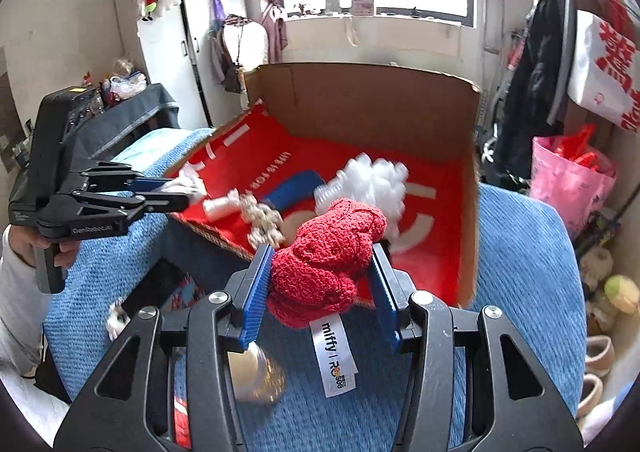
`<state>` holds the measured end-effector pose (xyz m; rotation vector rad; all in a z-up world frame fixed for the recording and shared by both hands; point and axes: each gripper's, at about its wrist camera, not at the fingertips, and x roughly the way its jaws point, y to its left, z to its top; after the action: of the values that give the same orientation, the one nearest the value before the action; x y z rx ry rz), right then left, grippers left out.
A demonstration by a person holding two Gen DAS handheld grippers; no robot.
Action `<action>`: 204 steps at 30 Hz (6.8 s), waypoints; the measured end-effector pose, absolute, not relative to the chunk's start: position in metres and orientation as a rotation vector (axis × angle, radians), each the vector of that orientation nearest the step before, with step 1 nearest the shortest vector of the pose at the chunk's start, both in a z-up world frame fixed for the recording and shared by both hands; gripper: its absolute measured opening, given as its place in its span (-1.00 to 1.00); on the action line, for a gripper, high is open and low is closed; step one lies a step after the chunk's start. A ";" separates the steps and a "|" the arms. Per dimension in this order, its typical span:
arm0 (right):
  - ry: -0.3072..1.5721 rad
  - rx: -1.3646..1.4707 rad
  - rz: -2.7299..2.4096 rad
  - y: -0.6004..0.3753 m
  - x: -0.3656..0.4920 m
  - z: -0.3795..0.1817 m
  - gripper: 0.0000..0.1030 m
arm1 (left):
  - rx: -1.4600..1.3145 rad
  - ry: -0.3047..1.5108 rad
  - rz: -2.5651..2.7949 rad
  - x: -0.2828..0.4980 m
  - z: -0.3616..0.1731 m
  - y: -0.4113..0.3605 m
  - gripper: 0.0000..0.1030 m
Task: Organize soft objects
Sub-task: 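Carry the red pouch and white tissue toward the red box with both tools, then open both tools to release the pouch and tissue in the box, then withdraw both tools from the box toward the bunny ring and bath puff, then grasp the red mesh bath puff with the right tool while the left tool grasps the white bunny ring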
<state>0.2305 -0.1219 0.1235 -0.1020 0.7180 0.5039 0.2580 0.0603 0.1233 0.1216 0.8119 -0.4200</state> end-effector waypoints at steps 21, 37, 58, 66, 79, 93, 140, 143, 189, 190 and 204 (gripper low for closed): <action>0.957 -0.279 0.529 -0.021 0.404 0.103 -0.12 | 0.194 1.022 -0.339 0.390 0.097 0.049 -0.55; 1.204 -0.448 0.416 0.009 0.477 0.044 -0.10 | 0.202 1.133 -0.291 0.430 0.060 0.050 -0.54; 1.214 -0.393 0.398 -0.021 0.491 0.046 0.16 | 0.187 1.090 -0.269 0.424 0.075 0.043 0.30; 1.170 -0.360 0.383 -0.041 0.469 0.066 0.31 | 0.191 1.028 -0.266 0.405 0.093 0.046 0.55; 1.011 -0.282 0.350 -0.077 0.375 0.151 0.48 | 0.087 0.908 -0.256 0.330 0.142 0.064 0.87; 0.886 -0.185 0.320 -0.156 0.260 0.180 0.60 | 0.078 0.752 -0.192 0.233 0.168 0.085 1.00; 0.718 -0.003 0.238 -0.138 0.047 0.043 0.72 | -0.048 0.688 -0.233 0.060 0.060 0.032 1.00; 0.726 -0.006 0.227 -0.138 0.049 0.040 0.72 | -0.055 0.700 -0.232 0.061 0.056 0.032 1.00; 0.832 0.166 0.720 -0.054 0.097 0.035 0.00 | -0.050 0.830 -0.333 0.104 0.042 0.073 -0.02; 0.833 0.172 0.729 -0.055 0.097 0.036 -0.02 | -0.046 0.829 -0.333 0.103 0.043 0.072 -0.06; 0.763 0.143 0.595 -0.109 0.061 0.058 -0.05 | -0.074 0.823 -0.394 0.078 0.047 0.059 -0.17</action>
<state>0.0613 -0.1091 0.0580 0.1433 0.7627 0.5949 0.0782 0.0589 0.0473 -0.0742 0.8227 -0.3943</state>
